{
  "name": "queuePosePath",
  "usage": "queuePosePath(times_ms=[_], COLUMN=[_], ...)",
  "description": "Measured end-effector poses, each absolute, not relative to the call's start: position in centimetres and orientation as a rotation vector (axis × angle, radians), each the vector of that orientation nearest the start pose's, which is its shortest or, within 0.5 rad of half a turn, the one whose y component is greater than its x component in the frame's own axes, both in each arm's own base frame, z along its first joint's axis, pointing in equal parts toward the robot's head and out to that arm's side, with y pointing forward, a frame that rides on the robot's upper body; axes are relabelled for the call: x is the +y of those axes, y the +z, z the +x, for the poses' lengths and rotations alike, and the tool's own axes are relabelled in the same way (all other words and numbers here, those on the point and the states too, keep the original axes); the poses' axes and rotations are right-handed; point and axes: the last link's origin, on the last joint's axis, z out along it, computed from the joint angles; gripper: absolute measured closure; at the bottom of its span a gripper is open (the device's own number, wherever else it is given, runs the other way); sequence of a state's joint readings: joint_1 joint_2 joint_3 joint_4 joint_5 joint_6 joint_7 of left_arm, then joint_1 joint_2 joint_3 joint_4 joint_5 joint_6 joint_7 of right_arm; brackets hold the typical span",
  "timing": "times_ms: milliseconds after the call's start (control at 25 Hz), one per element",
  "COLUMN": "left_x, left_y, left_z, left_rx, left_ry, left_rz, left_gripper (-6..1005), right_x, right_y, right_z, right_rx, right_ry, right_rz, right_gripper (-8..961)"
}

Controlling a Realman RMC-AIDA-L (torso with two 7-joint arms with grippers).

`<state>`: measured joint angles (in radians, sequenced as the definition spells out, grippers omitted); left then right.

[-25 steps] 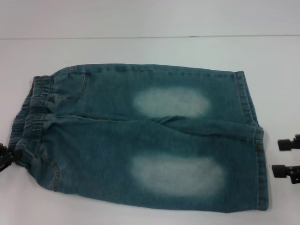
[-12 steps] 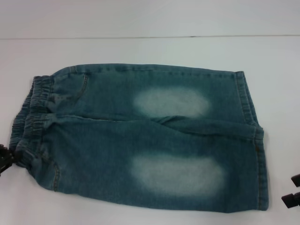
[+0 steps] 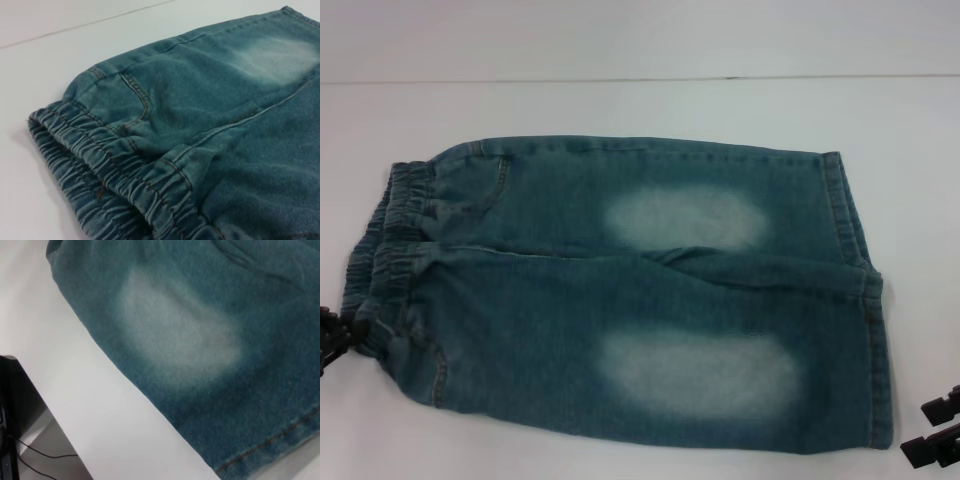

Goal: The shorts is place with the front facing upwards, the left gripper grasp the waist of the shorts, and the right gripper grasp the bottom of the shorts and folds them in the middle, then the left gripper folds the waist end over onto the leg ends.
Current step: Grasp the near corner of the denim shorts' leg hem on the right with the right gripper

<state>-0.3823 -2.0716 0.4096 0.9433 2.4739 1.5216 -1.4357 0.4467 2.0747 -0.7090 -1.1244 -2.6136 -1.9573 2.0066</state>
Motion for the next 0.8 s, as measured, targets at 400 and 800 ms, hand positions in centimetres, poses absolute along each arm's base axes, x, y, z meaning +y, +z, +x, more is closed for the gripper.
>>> queuePosePath(times_ms=[400, 800], left_x=[28.4, 28.2], left_y=[6.8, 6.7], left_z=[-36.9, -37.1], left_rx=[-0.837, -0.843], left_ry=[-0.065, -0.061], left_rz=[-2.491, -2.487], left_gripper=[949, 950], right_x=[27.5, 28.2], right_y=[3.8, 2.6], right_z=[30.6, 30.2], right_rx=[1.413, 1.388], right_ry=[-0.18, -0.177], right_rz=[-2.812, -2.854], right_gripper=[56, 57])
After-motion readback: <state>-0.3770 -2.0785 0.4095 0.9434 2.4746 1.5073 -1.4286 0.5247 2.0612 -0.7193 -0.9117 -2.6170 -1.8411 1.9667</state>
